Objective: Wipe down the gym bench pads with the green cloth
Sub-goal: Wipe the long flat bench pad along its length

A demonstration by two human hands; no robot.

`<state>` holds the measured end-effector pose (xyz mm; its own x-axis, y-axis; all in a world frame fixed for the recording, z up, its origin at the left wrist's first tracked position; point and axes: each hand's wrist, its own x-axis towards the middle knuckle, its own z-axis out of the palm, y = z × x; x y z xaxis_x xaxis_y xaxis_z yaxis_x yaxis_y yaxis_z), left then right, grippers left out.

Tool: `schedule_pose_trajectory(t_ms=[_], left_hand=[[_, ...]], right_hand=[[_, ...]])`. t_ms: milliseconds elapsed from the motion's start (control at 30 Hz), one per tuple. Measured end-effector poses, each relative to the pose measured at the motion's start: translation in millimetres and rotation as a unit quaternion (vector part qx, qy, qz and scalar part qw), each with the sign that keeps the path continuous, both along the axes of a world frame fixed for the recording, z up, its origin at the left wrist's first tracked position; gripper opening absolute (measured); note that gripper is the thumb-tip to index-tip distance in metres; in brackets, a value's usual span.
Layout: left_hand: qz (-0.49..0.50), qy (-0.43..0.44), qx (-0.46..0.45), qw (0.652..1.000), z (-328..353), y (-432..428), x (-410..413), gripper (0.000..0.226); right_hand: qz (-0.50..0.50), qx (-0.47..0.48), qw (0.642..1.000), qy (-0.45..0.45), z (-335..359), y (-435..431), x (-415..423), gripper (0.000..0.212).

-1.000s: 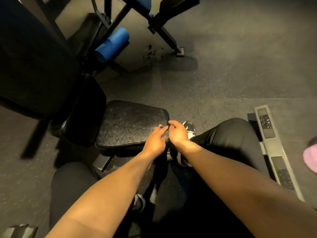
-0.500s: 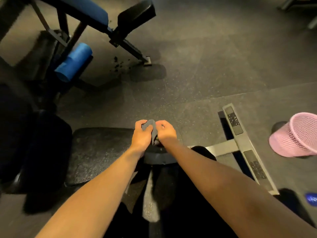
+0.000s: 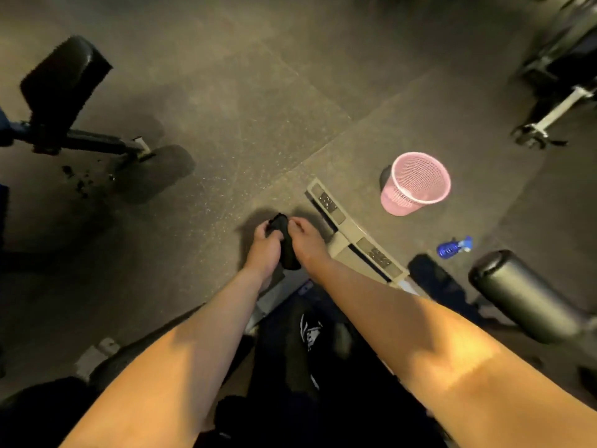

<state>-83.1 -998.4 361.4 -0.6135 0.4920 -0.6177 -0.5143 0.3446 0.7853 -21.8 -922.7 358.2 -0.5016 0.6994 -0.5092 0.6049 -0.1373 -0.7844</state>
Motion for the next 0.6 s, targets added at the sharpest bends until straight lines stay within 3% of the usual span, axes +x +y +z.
schedule_pose_trajectory(t_ms=[200,367,600], left_hand=[[-0.121,0.093,-0.005,0.988,84.4,39.1,36.2,0.017],[-0.233,0.114,0.028,0.965,143.9,69.7,76.3,0.018],[-0.371,0.164,0.028,0.914,184.0,129.2,125.3,0.025]], right_hand=[[-0.139,0.025,0.99,0.025,68.4,30.3,53.9,0.054],[-0.21,0.093,0.973,0.016,130.8,45.2,107.5,0.022],[-0.331,0.07,0.939,0.059,200.4,71.7,176.2,0.016]])
